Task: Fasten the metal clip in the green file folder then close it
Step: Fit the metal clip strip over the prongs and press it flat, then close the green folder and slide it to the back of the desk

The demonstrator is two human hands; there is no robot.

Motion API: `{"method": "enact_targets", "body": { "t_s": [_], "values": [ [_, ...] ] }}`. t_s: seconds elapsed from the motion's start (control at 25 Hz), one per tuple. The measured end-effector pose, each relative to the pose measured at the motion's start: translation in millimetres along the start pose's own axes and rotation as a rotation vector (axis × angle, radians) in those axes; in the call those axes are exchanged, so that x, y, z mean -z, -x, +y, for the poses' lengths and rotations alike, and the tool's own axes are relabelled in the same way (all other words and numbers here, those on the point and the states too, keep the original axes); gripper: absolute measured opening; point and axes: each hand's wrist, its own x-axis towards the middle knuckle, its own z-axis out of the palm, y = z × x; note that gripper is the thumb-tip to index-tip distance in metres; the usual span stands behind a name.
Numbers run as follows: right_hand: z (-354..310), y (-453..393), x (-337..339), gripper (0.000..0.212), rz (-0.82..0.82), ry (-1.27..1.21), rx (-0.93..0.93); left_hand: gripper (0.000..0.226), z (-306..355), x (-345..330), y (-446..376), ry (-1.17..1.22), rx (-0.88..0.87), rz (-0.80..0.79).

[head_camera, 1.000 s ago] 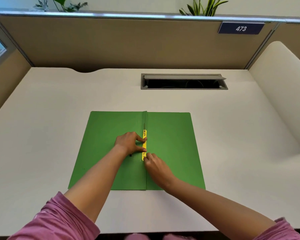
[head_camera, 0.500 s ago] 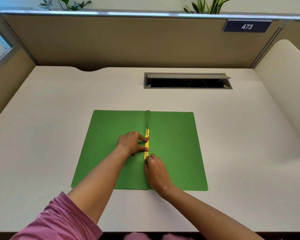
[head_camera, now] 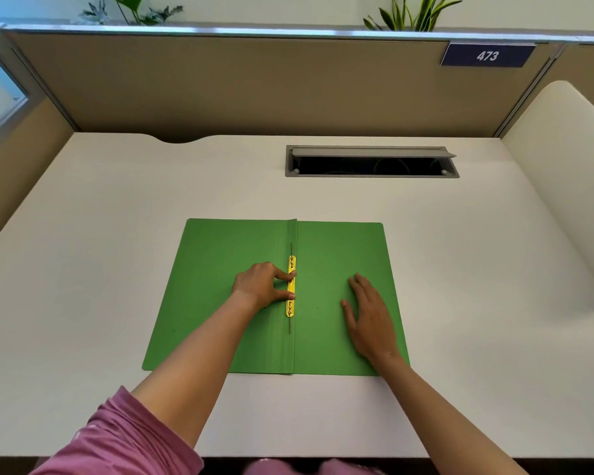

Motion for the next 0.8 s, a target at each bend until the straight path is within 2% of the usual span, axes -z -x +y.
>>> {"method": "enact_targets", "body": {
  "t_s": [0.24,0.32,0.4,0.48,0.56,0.64,0.8],
  "values": [
    [10,-4,-1,0.057,0.030,0.045,-0.048,0.056,1,-6,4,0.114,0.006,0.022],
    [10,-5,-1,0.058,0.031,0.046,-0.052,0.047,1,-8,8,0.202,0.017,0.090],
    [11,-8,-1,0.058,0.030,0.044,-0.047,0.036,-2,-10,13,0.367,0.077,0.234],
    [12,-12,0,0.058,0.028,0.042,-0.043,0.024,-8,-11,17,0.480,0.187,0.400],
    [13,-17,0,0.058,0.025,0.038,-0.041,0.017,-20,-10,20,0.490,0.348,0.508],
    [14,-21,0,0.058,0.026,0.032,-0.037,0.021,-37,-8,21,0.435,0.534,0.513],
    [15,-27,0,0.058,0.026,0.017,-0.031,0.046,-68,-7,26,0.393,0.837,0.429]
  ]
}}
